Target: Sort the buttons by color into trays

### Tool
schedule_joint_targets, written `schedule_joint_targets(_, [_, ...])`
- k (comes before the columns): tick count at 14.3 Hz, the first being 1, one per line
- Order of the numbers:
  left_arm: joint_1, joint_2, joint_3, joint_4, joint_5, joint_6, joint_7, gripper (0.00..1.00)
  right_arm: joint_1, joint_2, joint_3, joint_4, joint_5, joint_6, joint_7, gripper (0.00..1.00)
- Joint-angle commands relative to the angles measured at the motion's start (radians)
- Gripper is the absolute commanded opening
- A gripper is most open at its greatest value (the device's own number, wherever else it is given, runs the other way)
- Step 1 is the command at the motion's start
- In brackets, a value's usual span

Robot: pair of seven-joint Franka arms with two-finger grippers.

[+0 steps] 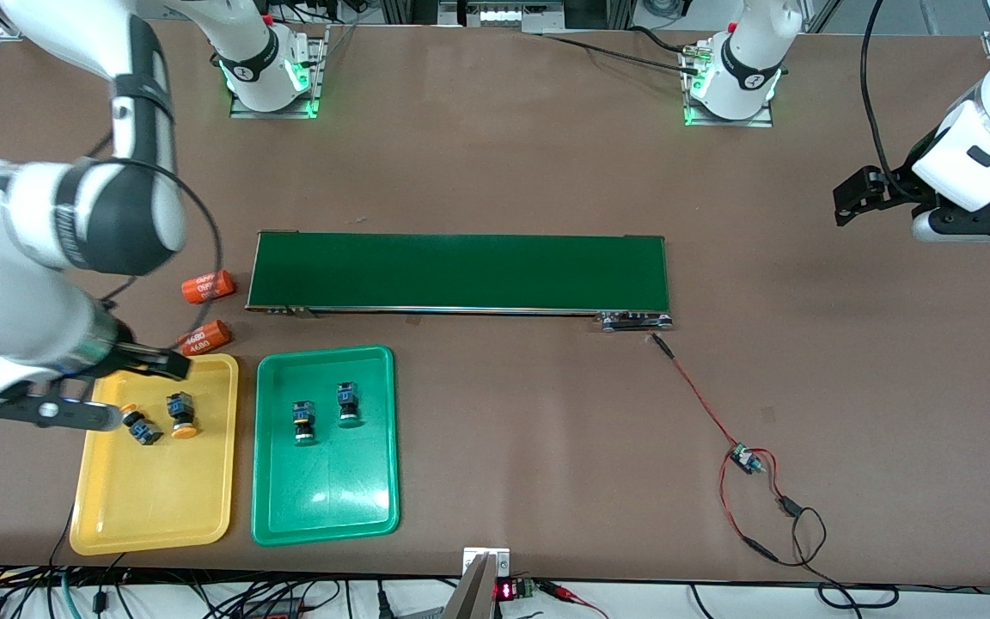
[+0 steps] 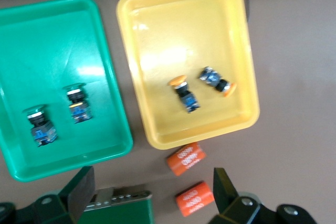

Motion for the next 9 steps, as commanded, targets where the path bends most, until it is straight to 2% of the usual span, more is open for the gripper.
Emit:
schedule_joint_targets(1, [0.000,0.000,0.003,0.021,-0.003,-0.023,0.021,1.00,-0.197,-0.153,0.169,-0.127,-0.009,-0.001,-0.117,1.00])
schedule_joint_targets(2, [0.000,0.000,0.003,0.021,-0.003,-0.023,0.021,1.00,-0.268,-0.183,0.235,-0.157,-0.015,-0.001,-0.144,1.00])
schedule_joint_targets(3, [0.000,0.000,0.003,0.021,-0.003,-0.023,0.021,1.00,-0.311,-0.215,0.270,-0.190,-0.023,-0.004,-0.159,1.00])
schedule_joint_targets(5, [0.000,0.000,0.003,0.021,-0.003,-0.023,0.021,1.00,-0.337,-0.287,0.280,-0.287,-0.047,0.005,-0.162,1.00])
schedule_joint_targets(7, [0.000,0.000,0.003,0.021,-0.003,-0.023,0.021,1.00,-0.394,-0.365,0.349,-0.367,-0.079,0.019,-0.164,1.00])
schedule_joint_targets(9, [0.000,0.000,0.003,0.021,-0.003,-0.023,0.021,1.00,-0.463,-0.414,0.442,-0.407,-0.106,0.016,-0.164,1.00])
